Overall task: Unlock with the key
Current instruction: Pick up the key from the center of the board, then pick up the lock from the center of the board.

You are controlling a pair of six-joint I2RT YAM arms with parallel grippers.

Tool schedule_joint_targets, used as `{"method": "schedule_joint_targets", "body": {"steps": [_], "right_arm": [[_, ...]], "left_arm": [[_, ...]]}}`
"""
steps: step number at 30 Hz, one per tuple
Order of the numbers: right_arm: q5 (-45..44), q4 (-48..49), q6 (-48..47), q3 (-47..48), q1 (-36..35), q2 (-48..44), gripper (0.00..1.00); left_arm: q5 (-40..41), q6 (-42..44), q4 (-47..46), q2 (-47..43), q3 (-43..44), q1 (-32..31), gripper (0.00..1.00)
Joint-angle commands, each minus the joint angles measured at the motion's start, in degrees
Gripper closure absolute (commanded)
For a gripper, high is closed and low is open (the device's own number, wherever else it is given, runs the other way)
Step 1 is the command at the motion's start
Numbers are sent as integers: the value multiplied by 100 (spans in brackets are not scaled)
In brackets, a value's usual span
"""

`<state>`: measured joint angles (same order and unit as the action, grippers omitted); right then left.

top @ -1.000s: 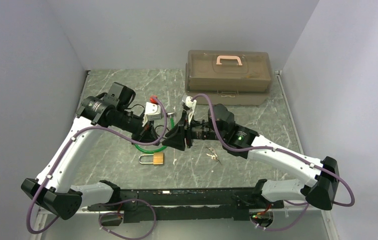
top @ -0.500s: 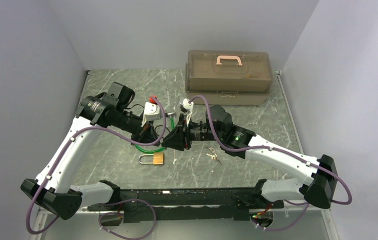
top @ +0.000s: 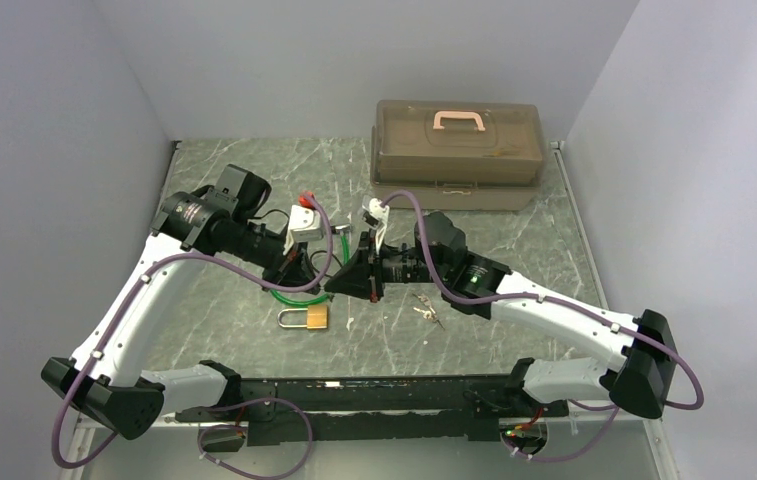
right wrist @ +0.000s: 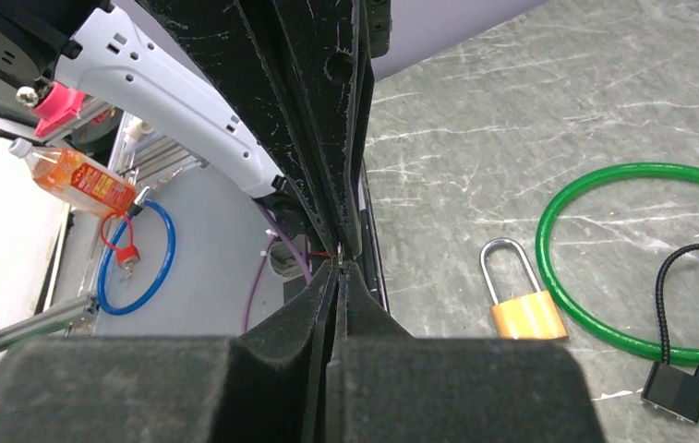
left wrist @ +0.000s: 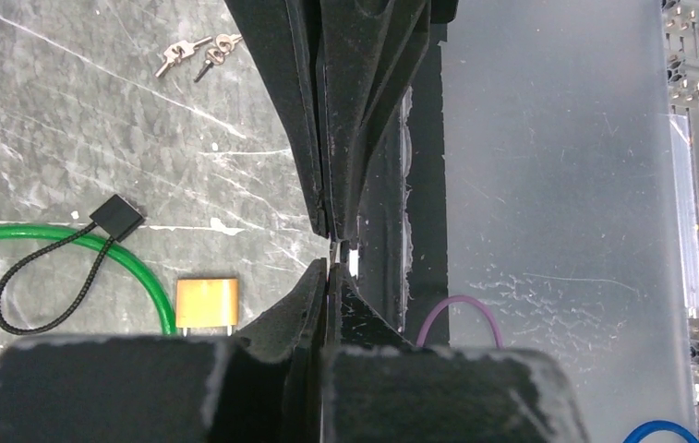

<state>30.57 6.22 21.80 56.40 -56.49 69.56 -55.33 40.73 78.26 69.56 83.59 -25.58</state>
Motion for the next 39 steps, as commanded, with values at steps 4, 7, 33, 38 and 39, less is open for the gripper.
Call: {"method": "schedule_joint_targets", "body": {"steps": [4,7,33,38,39], "right_arm": [[8,445,308,-308,159,-300,100],[43,576,479,-510,339,-453,100],[137,-905,874,-1660,1687,-2527,100],[-16,-1414,815,-1466,1784,-2842,100],[-86,-1488,809,-1446,1790,-2924,100]], "left_arm": [[98,-142,-495,-112,-32,-16,70],[157,-165,-546,-48,-34,-12,64],[1837,3252,-2773,1767,-1468,-413,1],[1925,4678,-3075,1941,-1844,-464,1],[1959,4795,-3151,2015,-1827,-465,1]]}}
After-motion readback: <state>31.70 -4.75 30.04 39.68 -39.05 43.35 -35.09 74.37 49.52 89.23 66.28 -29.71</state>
